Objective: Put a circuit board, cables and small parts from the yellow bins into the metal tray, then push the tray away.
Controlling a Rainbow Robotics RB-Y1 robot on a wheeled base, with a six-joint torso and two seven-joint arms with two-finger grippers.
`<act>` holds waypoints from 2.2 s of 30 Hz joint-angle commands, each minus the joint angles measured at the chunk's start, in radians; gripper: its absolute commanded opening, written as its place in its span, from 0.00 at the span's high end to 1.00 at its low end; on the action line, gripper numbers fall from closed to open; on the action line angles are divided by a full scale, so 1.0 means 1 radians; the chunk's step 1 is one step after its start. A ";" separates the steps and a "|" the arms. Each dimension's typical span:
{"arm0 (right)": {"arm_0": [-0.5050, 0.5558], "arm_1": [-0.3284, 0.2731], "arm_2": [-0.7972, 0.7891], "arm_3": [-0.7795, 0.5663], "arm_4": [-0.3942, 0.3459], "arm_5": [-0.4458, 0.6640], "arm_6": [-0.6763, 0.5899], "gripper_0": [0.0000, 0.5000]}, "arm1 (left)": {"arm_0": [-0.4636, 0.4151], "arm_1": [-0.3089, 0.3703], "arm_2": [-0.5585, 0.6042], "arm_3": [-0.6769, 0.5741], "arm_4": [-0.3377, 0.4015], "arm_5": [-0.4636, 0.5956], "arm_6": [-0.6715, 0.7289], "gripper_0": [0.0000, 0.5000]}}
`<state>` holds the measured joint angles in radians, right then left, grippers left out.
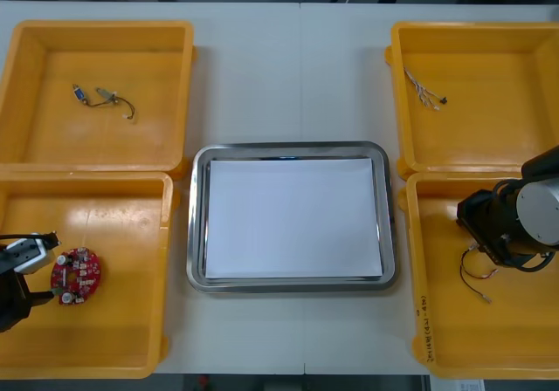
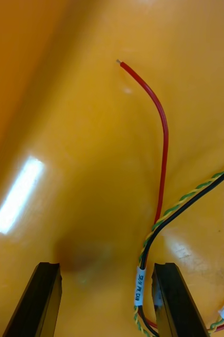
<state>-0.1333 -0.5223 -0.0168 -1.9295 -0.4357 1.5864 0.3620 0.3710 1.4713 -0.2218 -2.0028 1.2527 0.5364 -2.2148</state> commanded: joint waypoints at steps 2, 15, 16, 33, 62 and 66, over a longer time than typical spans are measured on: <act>0.040 0.016 0.012 -0.014 -0.002 -0.025 -0.012 0.00 | -0.020 0.047 -0.016 0.010 -0.018 -0.012 -0.204 0.00; 0.075 0.030 0.012 -0.026 0.000 -0.063 -0.008 0.00 | -0.052 0.046 -0.057 0.025 -0.033 -0.013 -0.221 0.00; 0.075 0.031 0.012 -0.026 0.002 -0.062 -0.008 0.00 | -0.057 0.046 -0.064 0.029 -0.032 -0.012 -0.221 0.00; 0.087 0.051 0.011 -0.048 0.020 -0.060 -0.005 1.00 | -0.153 0.024 -0.145 0.058 -0.035 -0.012 -0.223 0.00; 0.089 -0.015 -0.292 -0.422 -0.176 0.273 0.110 1.00 | -0.227 0.012 -0.223 0.078 -0.033 -0.010 -0.224 0.03; 0.089 -0.058 -0.339 -0.442 -0.248 0.322 0.129 1.00 | -0.222 0.012 -0.223 0.078 -0.033 -0.010 -0.223 0.06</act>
<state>-0.0620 -0.5146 -0.2973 -2.3230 -0.6461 1.8808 0.4648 0.1593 1.4717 -0.4396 -1.9283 1.2279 0.5350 -2.3620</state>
